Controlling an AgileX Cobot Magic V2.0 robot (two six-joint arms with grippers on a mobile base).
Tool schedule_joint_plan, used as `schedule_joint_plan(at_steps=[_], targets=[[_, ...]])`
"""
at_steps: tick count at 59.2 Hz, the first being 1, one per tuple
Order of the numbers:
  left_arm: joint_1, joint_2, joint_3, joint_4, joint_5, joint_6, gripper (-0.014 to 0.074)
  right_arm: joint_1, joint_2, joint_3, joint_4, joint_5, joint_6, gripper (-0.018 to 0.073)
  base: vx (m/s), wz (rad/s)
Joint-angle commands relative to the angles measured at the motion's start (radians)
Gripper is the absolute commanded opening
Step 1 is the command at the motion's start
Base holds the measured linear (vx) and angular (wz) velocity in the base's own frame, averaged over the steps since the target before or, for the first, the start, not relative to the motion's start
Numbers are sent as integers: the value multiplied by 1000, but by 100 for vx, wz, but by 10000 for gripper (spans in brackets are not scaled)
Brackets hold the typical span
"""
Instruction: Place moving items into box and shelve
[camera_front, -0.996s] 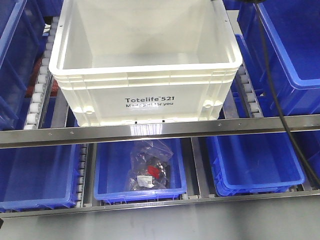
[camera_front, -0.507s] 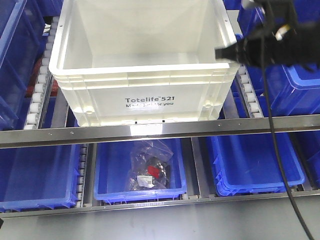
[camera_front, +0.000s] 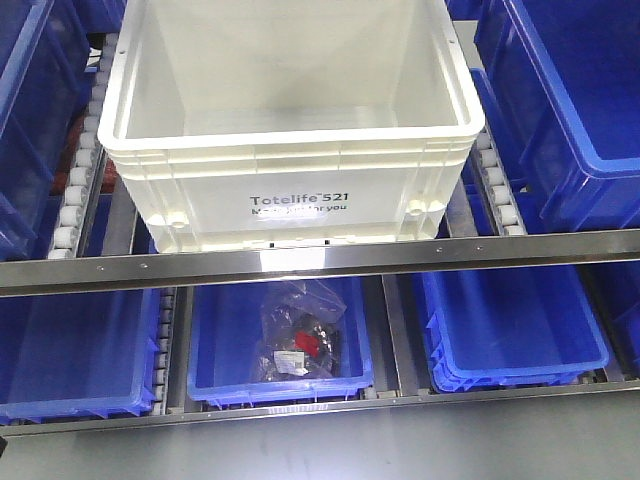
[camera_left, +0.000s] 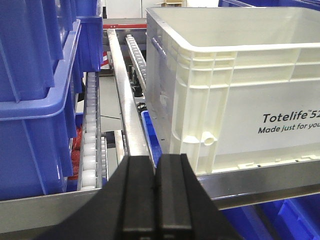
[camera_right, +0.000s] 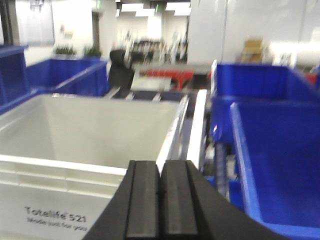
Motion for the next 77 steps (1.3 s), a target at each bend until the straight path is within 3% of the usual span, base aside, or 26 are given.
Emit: schedule_joint_plan(at_steps=[1, 8, 19, 28, 39, 61, 64, 68, 77], targets=[[-2, 15, -10, -9, -89, 2, -6, -42, -106, 79, 5, -72, -11, -8, 0, 0], [-2, 15, -10, -9, -89, 2, -6, -82, -153, 228, 59, -102, 24, -8, 0, 0], [-2, 15, -10, -9, -89, 2, -6, -82, -153, 421, 116, -261, 37, -8, 0, 0], [-2, 15, -10, -9, -89, 2, -6, -107, -234, 421, 85, -199, -29, -8, 0, 0], [-2, 15, -9, -9, -89, 2, -6, -141, -253, 421, 93, -147, -31, -8, 0, 0], [-2, 15, -9, -9, -89, 2, -6, -141, -239, 421, 104, -161, -45, -8, 0, 0], [-2, 15, -9, -9, -89, 2, -6, -141, -239, 421, 74, -162, -31, -8, 0, 0], [-2, 15, -9, -9, -89, 2, -6, -141, -239, 421, -36, -176, 42, -8, 0, 0], [-2, 15, -9, -9, -89, 2, -6, -141, -239, 421, -314, -188, 316, -8, 0, 0]])
